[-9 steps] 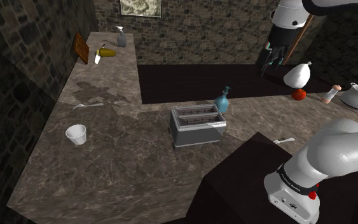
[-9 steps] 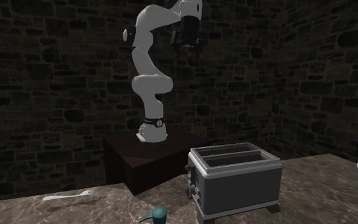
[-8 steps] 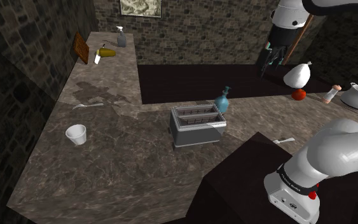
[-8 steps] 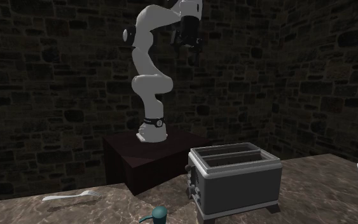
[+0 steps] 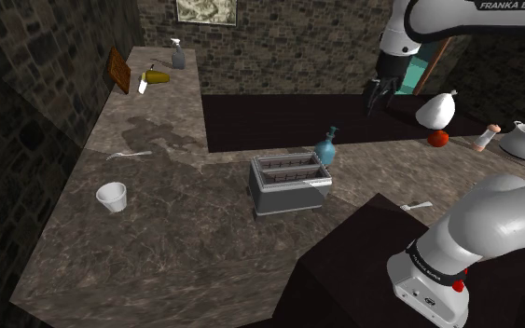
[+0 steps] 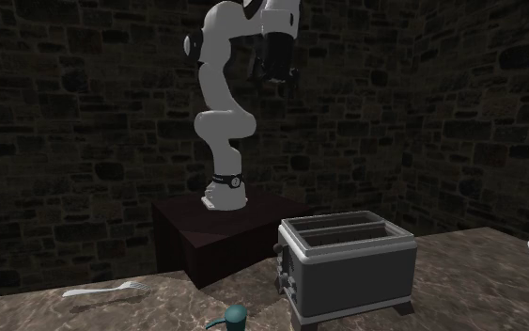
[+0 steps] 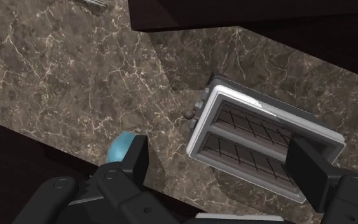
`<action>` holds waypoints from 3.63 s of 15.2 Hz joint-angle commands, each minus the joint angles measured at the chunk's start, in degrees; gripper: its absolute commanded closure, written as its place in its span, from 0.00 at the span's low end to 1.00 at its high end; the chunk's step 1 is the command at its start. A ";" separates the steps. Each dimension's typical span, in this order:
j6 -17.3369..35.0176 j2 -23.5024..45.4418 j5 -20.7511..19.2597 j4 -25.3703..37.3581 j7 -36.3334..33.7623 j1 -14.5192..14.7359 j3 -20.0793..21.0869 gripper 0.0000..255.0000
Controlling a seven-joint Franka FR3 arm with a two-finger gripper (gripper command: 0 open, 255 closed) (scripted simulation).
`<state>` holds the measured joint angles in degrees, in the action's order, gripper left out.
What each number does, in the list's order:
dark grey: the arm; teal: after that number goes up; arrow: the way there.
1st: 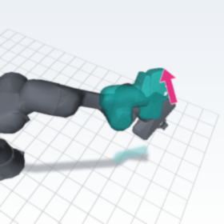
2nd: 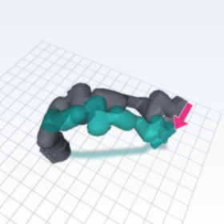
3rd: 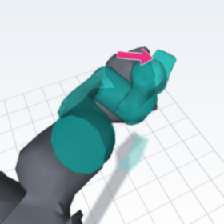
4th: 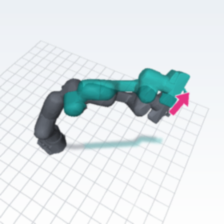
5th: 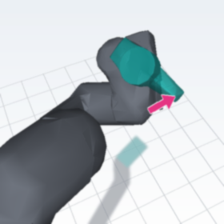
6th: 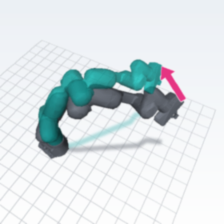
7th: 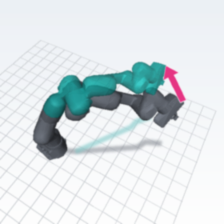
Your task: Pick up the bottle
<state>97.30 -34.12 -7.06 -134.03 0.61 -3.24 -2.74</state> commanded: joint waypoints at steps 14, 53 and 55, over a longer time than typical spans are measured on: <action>20.28 27.32 -1.30 7.41 10.01 -3.80 -9.46 0.00; 29.90 74.92 9.82 44.36 23.54 -14.25 -10.58 1.00; 28.90 73.96 9.67 44.41 23.55 -14.15 -10.71 1.00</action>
<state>126.63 40.15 2.67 -89.74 24.15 -17.40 -13.41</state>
